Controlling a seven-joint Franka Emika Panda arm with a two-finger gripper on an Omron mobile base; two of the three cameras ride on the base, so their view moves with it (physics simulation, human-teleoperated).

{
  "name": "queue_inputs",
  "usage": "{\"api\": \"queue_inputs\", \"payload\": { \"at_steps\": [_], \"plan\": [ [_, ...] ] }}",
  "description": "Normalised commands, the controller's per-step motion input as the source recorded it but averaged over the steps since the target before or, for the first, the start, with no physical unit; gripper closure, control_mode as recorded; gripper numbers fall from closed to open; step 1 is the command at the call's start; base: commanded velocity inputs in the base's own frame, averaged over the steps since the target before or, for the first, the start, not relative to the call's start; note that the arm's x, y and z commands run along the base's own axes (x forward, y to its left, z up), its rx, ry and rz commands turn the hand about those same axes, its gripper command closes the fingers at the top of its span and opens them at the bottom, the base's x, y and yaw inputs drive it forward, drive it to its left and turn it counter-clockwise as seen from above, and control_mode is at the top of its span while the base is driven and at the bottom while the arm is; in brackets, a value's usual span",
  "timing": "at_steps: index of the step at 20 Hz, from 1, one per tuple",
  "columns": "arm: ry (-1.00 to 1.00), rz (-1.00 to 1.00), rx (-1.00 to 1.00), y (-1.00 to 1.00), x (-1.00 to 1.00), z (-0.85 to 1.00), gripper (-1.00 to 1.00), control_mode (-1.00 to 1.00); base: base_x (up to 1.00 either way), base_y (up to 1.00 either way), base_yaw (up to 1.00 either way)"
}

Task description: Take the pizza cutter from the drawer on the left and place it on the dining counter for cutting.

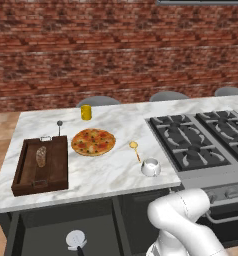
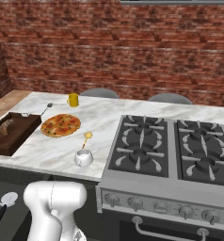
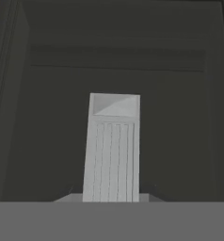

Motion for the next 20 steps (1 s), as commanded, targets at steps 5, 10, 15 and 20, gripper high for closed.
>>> {"api": "queue_inputs", "payload": {
  "at_steps": [5,10,15,20],
  "plan": [
    [0.0,0.0,0.0,0.0,-0.32,0.0,-1.0,-1.0,0.0,0.0,0.0],
    [0.0,0.0,0.0,0.0,-0.57,0.0,-1.0,-1.0,0.0,0.0,0.0],
    [0.0,0.0,0.0,0.0,-0.51,0.08,-1.0,-1.0,0.0,0.0,0.0],
    [0.01,-0.06,0.0,0.0,-0.39,0.37,-1.0,-1.0,0.0,0.0,0.0]
  ]
}}
